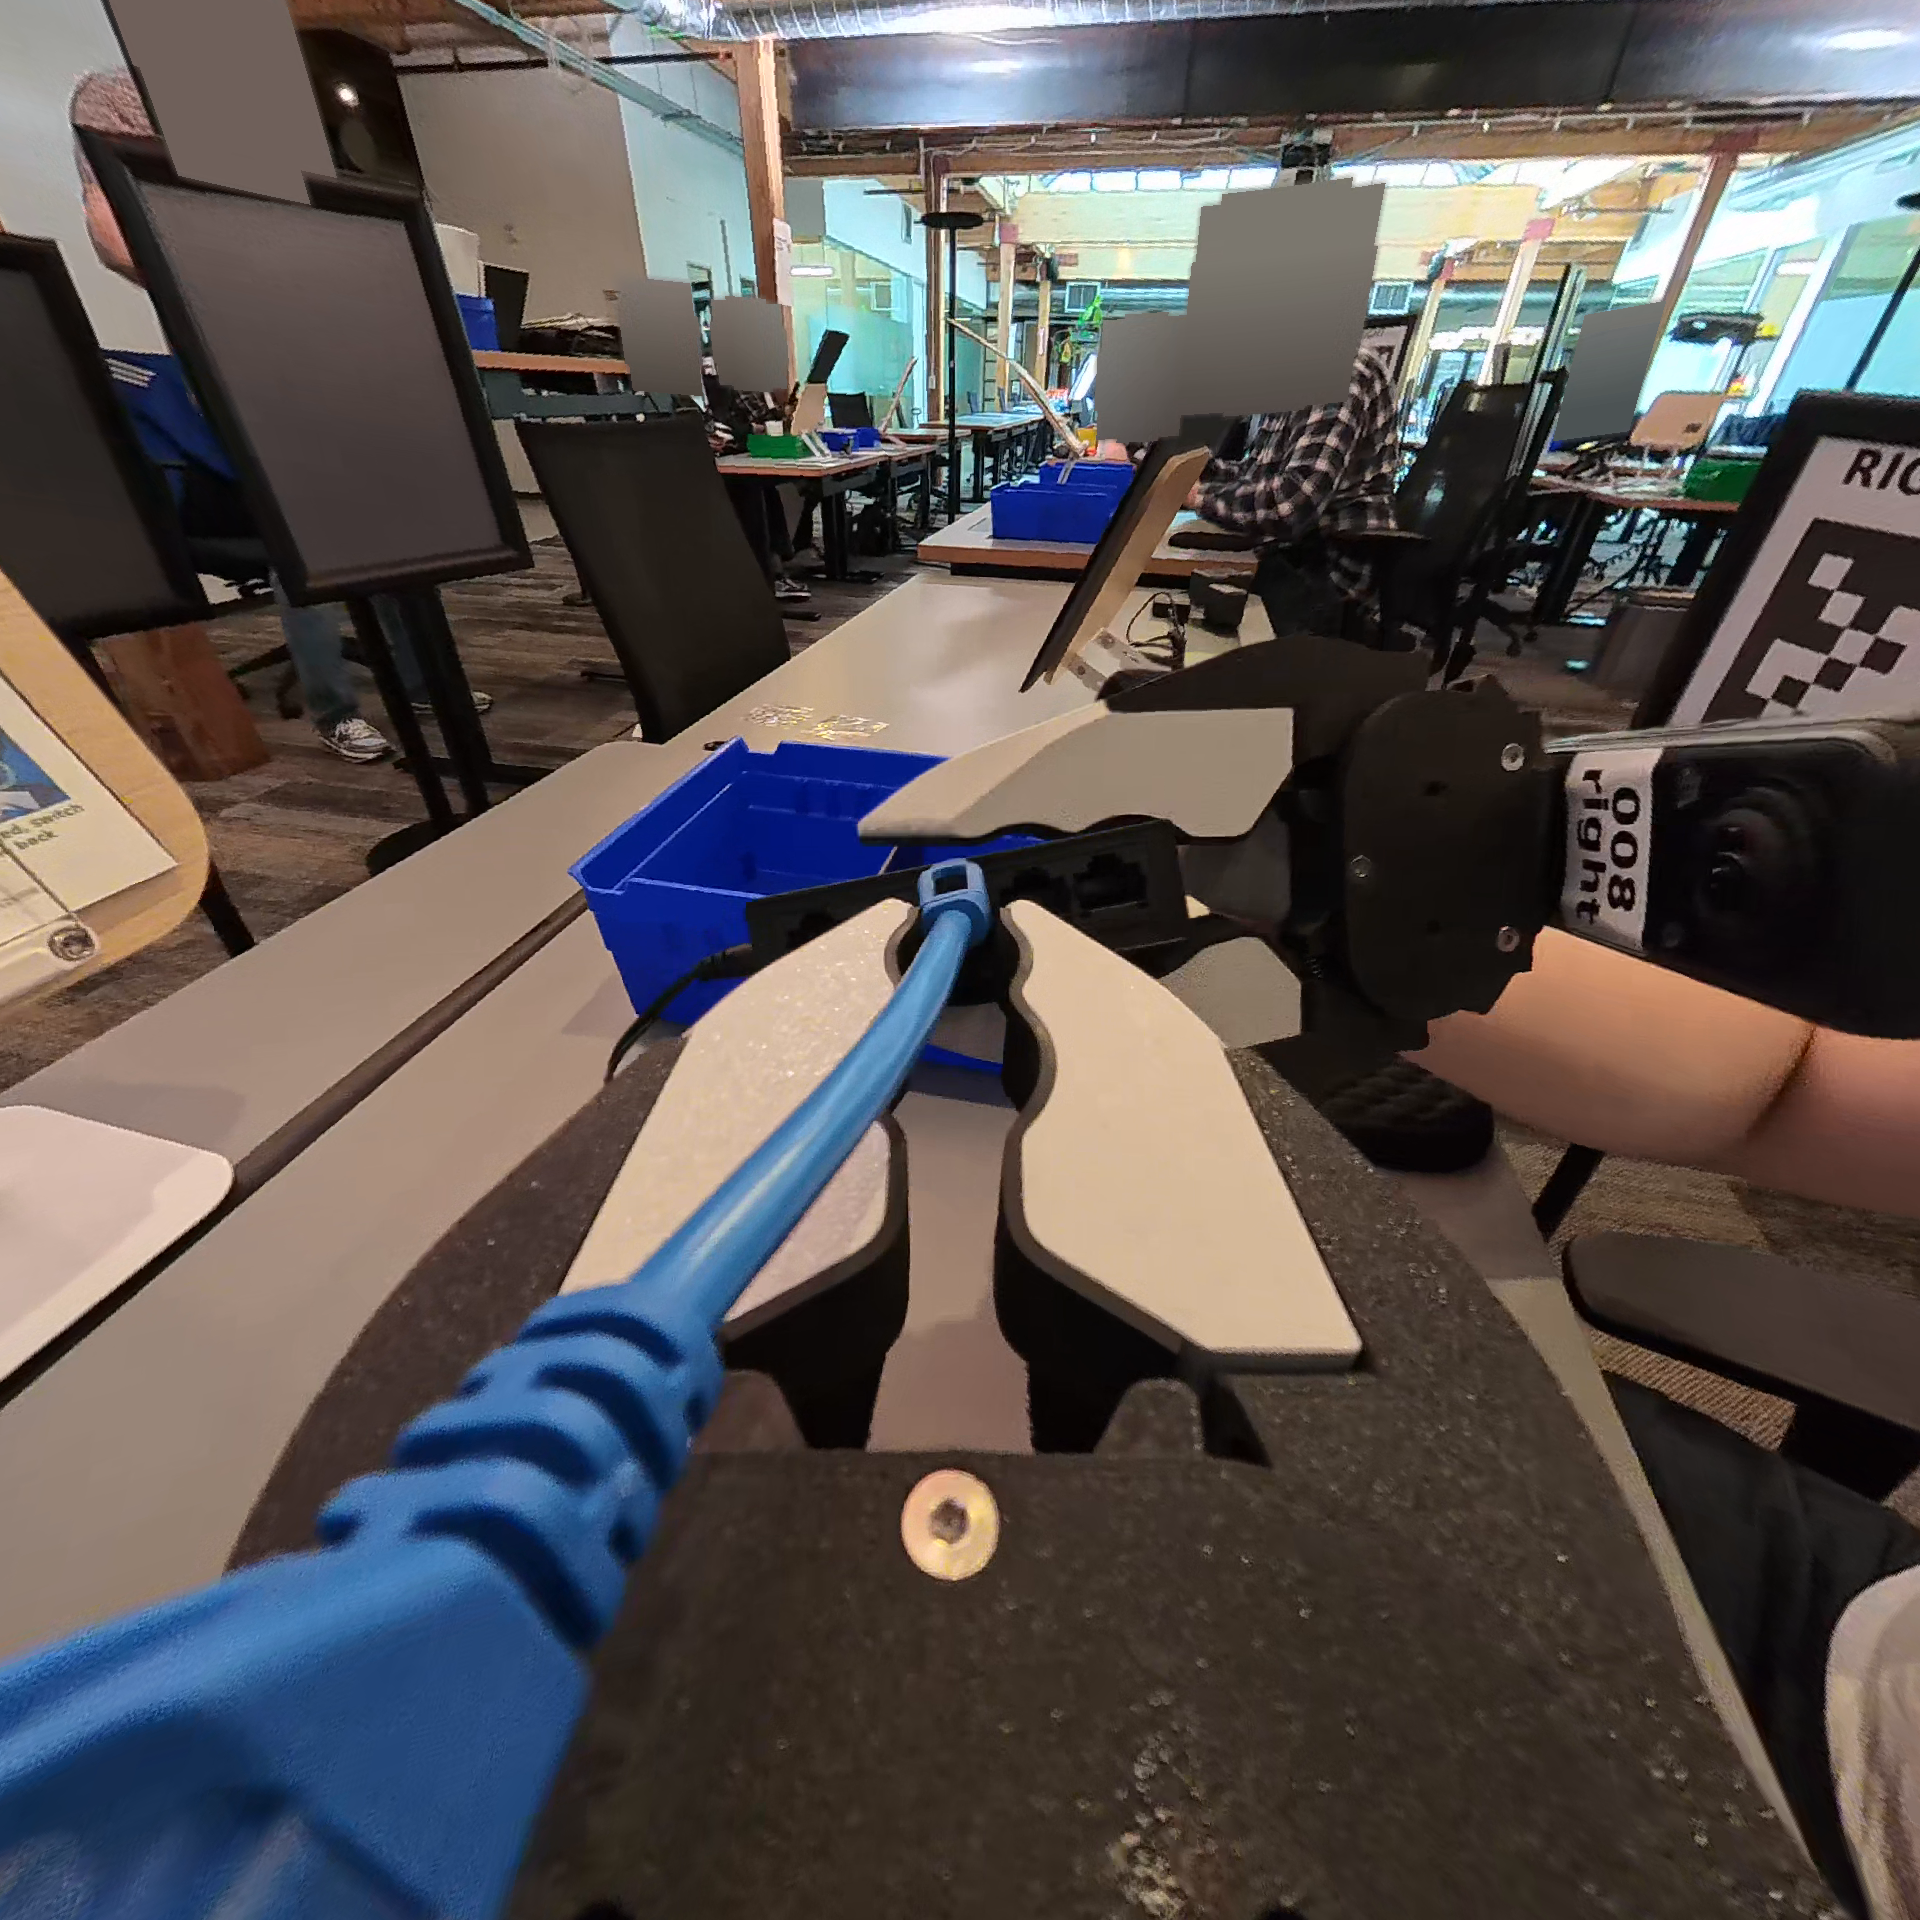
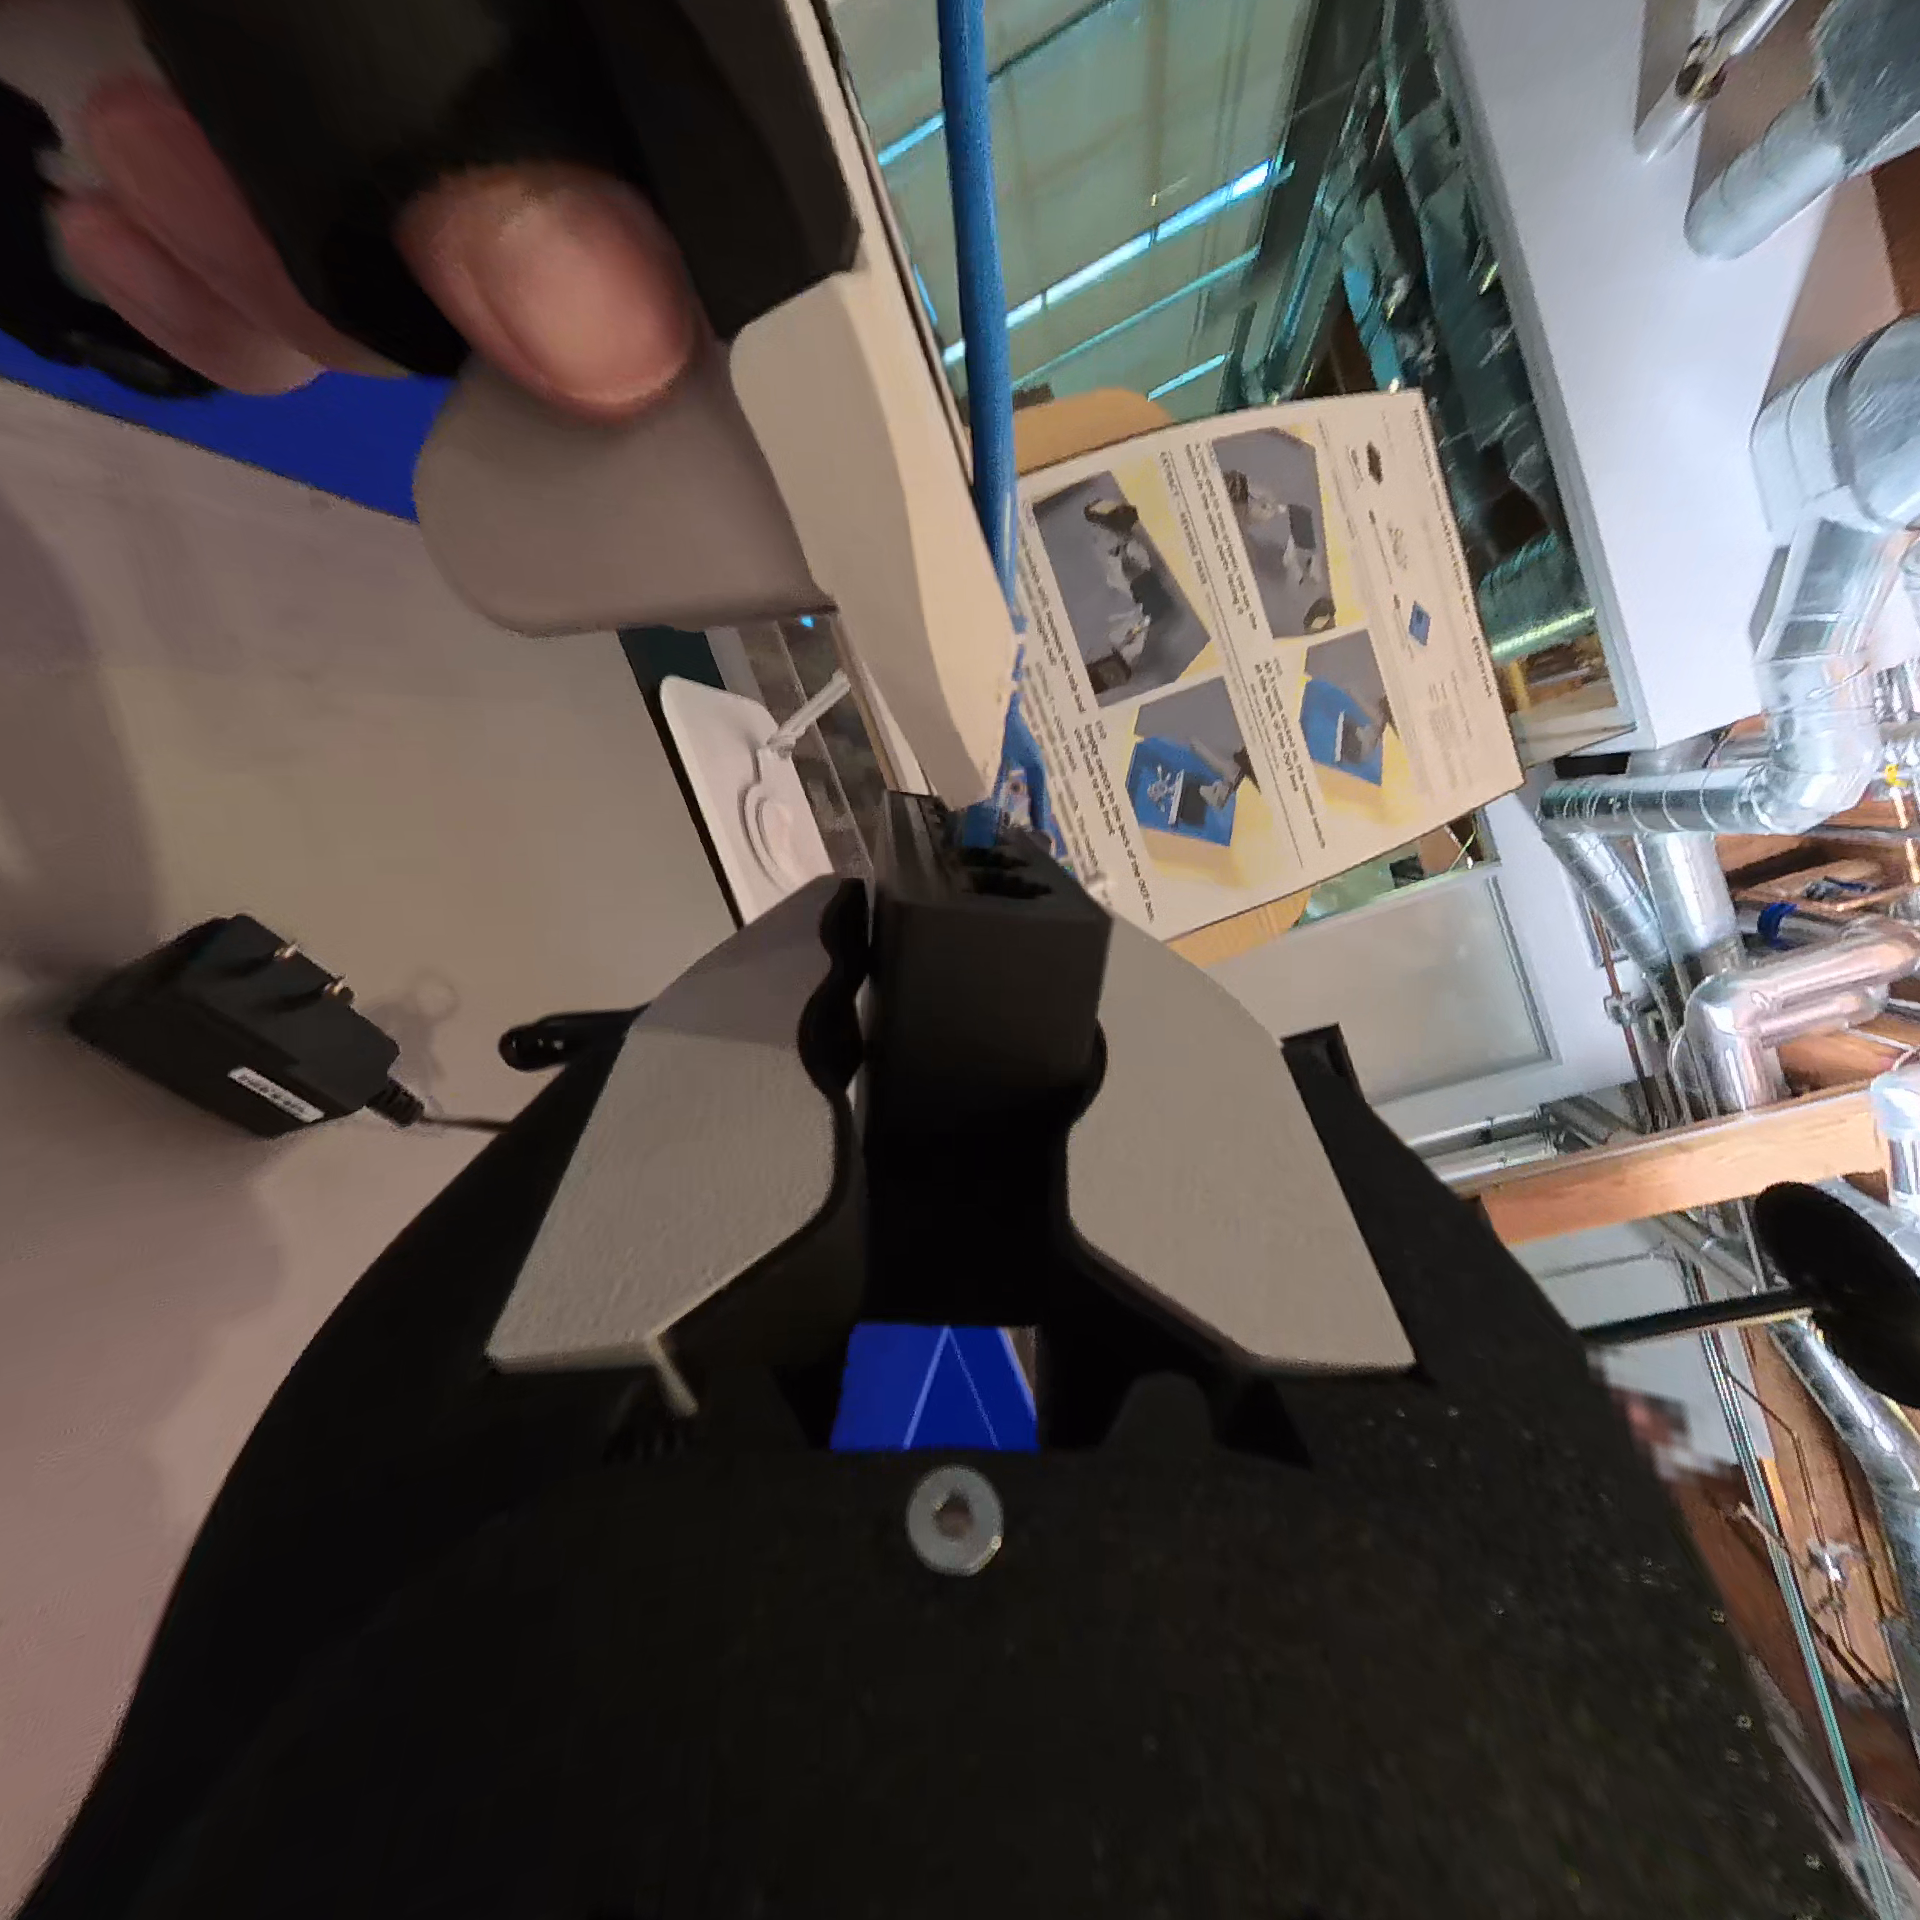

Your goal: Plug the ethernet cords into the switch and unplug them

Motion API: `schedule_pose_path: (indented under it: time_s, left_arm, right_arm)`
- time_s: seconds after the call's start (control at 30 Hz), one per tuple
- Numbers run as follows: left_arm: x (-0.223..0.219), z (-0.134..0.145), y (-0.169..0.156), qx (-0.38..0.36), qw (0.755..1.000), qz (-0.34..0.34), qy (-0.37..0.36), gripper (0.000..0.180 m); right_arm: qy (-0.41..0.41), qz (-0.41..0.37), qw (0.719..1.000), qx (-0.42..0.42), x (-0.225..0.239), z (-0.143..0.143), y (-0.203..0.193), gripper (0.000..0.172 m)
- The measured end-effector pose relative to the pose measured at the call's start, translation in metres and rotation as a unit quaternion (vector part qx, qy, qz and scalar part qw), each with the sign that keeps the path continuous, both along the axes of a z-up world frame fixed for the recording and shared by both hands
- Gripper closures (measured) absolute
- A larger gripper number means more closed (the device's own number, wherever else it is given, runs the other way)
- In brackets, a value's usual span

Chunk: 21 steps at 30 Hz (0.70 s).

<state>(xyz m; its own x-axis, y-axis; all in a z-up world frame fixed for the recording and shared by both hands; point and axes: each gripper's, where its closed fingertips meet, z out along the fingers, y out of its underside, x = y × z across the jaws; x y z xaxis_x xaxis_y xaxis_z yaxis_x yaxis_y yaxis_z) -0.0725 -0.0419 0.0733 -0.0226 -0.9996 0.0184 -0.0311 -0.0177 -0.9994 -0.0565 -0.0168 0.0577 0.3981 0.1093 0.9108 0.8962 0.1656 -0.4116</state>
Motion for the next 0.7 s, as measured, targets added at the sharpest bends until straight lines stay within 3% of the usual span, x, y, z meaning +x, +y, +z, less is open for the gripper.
schedule_pose_path:
  time_s: [0.17,0.33,0.4,0.57,0.7]
  left_arm:
    - [0.0,0.003,-0.003,0.034,0.999,-0.005,-0.015,0.167]
    - [-0.015,0.017,-0.005,0.061,0.997,-0.047,-0.032,0.127]
    - [-0.029,0.018,-0.004,0.106,0.992,-0.068,-0.012,0.124]
    - [-0.082,0.045,0.031,0.257,0.964,0.066,0.028,0.124]
    - [-0.09,0.057,-0.008,0.37,0.924,0.077,0.066,0.137]
  right_arm:
    - [0.008,0.007,1.0,-0.012,0.001,0.001,-0.001,0.14]
    - [0.002,-0.005,1.0,-0.02,0.011,0.003,-0.001,0.14]
    - [0.017,0.0,0.999,-0.04,0.017,0.002,-0.002,0.14]
    - [0.003,-0.031,0.996,-0.089,0.041,-0.006,-0.001,0.14]
    - [-0.047,-0.045,0.993,-0.097,0.039,-0.017,0.0,0.14]
